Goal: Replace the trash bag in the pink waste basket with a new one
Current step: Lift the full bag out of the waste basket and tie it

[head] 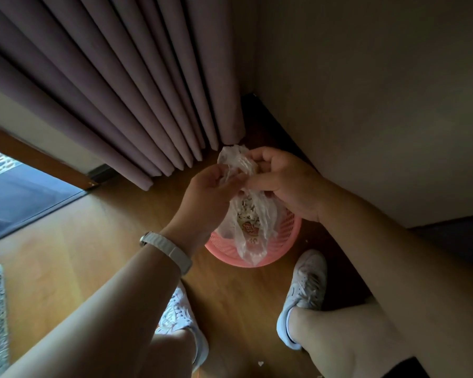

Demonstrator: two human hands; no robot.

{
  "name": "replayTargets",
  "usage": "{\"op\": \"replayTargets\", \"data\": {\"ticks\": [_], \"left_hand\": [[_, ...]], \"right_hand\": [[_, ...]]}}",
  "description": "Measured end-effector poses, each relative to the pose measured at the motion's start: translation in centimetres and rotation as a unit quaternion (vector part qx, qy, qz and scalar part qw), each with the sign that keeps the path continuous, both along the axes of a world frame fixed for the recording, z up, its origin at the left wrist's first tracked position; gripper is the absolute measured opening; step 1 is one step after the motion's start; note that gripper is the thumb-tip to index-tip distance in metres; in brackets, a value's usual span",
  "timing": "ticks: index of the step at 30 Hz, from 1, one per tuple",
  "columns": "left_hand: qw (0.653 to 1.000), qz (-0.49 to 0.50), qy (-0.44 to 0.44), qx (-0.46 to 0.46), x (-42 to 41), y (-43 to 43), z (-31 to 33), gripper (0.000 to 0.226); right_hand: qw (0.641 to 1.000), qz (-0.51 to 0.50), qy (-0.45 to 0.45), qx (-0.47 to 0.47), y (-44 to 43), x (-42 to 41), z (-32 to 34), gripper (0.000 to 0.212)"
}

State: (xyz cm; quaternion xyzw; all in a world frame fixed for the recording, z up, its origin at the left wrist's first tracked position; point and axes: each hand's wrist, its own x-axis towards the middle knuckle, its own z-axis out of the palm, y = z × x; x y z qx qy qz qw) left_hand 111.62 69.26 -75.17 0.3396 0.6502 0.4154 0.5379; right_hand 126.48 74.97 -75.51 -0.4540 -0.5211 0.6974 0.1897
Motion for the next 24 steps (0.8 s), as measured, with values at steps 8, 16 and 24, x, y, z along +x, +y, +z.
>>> {"op": "replayTargets", "data": {"ticks": [8,16,24], "left_hand": [[0.999,0.035,-0.038,0.001,-0.4,0.1,-0.7,0.023],[0.997,0.006,0.070,0.029,0.4,0.4,-2.0,0.038],[0.974,0.038,0.211,0.066,-0.2,0.8,-3.1,0.039]], "right_hand": [[0.989,0.027,-0.061,0.129,-0.7,-0.5,1.7,0.042],[0.990,0.083,-0.006,0.112,-0.8,-0.7,3.0,0.042],[0.981,0.033,-0.030,0.187,-0.5,-0.2,4.3,0.026]]}}
